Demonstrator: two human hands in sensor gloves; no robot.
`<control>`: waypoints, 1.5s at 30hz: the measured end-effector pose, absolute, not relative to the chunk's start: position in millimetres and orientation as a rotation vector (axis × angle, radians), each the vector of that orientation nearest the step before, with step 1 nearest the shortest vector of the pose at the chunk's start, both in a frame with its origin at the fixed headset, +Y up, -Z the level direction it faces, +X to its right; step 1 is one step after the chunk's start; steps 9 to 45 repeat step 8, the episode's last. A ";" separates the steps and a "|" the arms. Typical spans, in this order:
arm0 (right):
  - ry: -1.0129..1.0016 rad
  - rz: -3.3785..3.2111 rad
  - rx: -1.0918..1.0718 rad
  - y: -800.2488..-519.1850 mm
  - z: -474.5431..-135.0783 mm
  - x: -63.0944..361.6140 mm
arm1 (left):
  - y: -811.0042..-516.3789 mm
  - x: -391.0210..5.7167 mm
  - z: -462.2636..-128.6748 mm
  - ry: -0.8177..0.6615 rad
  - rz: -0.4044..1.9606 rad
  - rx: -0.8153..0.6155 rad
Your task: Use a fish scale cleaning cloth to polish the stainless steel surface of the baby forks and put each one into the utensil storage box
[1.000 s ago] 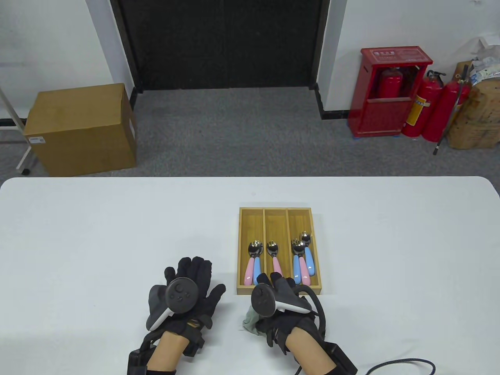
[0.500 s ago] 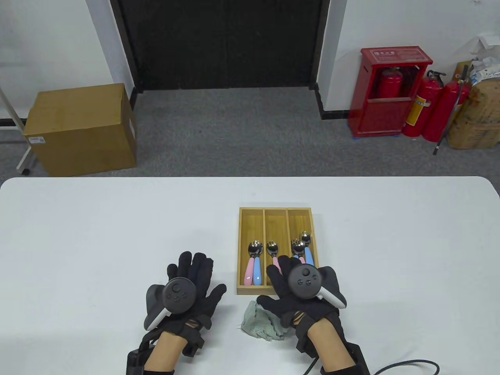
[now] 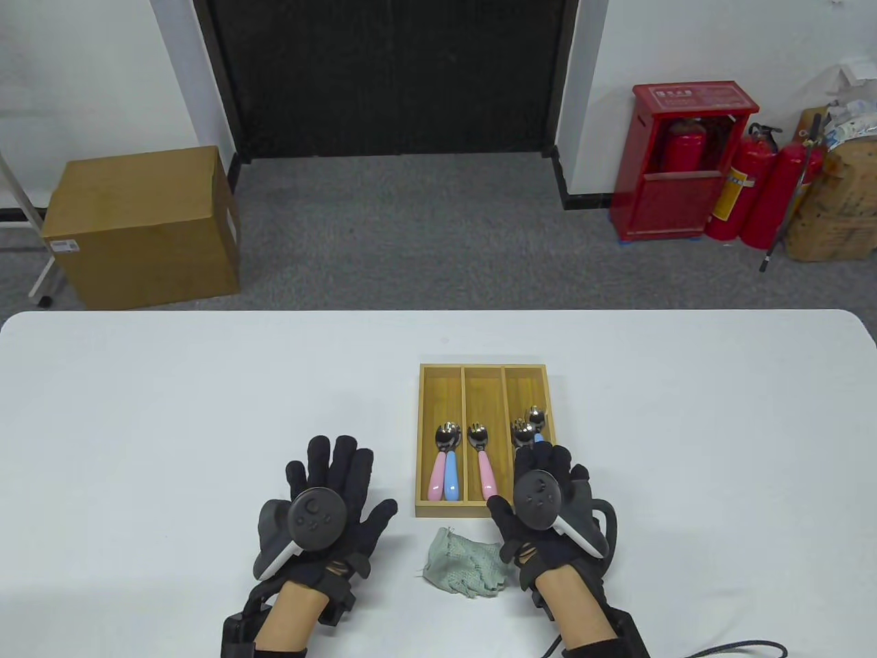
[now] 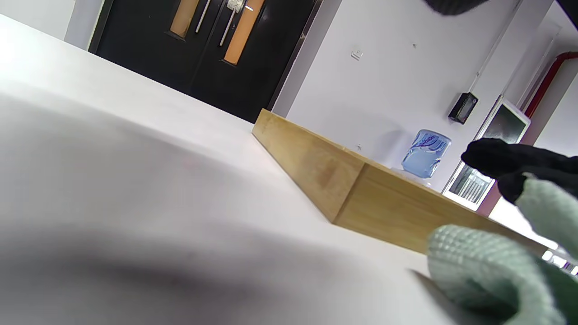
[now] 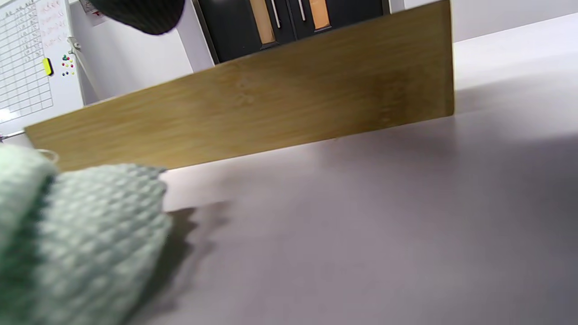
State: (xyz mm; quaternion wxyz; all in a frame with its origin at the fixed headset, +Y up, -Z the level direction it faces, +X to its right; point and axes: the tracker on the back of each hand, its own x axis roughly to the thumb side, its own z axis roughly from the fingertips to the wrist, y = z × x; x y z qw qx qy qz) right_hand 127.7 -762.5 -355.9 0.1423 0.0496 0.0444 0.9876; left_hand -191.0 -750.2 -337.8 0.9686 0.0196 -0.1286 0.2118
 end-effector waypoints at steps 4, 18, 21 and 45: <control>0.113 2.828 0.126 -762.0 -355.1 129.9 | -754.1 -188.7 -337.4 -0.247 0.406 0.017; 0.098 2.817 0.121 -760.4 -353.6 130.4 | -755.4 -186.7 -336.9 -0.244 0.399 0.000; 0.098 2.817 0.121 -760.4 -353.6 130.4 | -755.4 -186.7 -336.9 -0.244 0.399 0.000; 0.098 2.817 0.121 -760.4 -353.6 130.4 | -755.4 -186.7 -336.9 -0.244 0.399 0.000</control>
